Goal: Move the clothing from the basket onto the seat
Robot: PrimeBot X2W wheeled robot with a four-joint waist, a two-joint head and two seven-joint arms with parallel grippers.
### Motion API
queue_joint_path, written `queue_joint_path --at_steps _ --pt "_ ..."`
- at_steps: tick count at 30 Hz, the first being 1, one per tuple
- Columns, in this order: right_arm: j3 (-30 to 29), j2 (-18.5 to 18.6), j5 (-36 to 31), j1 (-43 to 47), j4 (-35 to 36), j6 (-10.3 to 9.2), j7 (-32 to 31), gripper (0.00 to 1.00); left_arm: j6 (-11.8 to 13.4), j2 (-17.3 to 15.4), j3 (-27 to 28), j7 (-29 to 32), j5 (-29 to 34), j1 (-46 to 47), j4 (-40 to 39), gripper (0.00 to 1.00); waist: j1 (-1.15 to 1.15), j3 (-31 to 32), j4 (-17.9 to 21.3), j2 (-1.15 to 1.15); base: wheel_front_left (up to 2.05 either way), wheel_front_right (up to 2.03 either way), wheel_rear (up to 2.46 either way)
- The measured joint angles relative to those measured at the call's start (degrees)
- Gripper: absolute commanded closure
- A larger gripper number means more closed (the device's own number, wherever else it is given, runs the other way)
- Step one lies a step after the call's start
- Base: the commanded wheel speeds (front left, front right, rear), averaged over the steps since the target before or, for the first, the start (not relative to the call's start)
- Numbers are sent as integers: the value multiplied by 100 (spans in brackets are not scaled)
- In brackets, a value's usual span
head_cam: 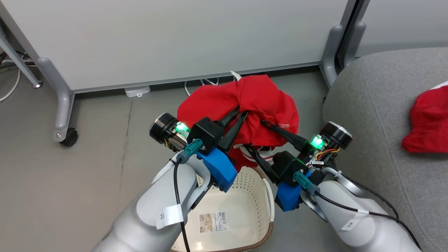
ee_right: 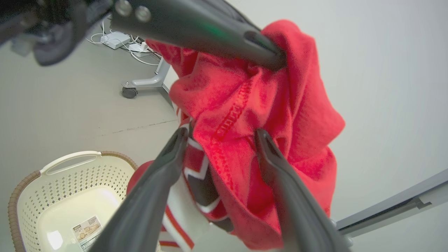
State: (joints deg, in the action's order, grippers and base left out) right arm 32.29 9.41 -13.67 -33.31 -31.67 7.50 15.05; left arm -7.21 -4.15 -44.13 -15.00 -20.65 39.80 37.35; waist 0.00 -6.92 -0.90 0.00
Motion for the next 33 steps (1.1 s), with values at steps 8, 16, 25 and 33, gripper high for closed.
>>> queue_joint_path --at_steps 8,16,25,33 --pt "-390 -285 -151 -130 -481 -1 0 100 -16 33 -65 0 -10 1 4 100 0 -5 -25 0 0 0 0" --pt "-421 -372 -134 -140 -506 0 -1 100 -16 46 -73 0 -10 2 13 100 0 -4 -7 0 0 0 0" --pt "-408 -375 -27 -138 -493 0 -1 100 -15 51 -45 0 23 4 59 46 0 0 4 0 0 0 0" --pt "-392 -372 103 -112 -455 0 -1 100 -14 56 63 0 145 2 26 0 0 18 13 0 0 0 0"
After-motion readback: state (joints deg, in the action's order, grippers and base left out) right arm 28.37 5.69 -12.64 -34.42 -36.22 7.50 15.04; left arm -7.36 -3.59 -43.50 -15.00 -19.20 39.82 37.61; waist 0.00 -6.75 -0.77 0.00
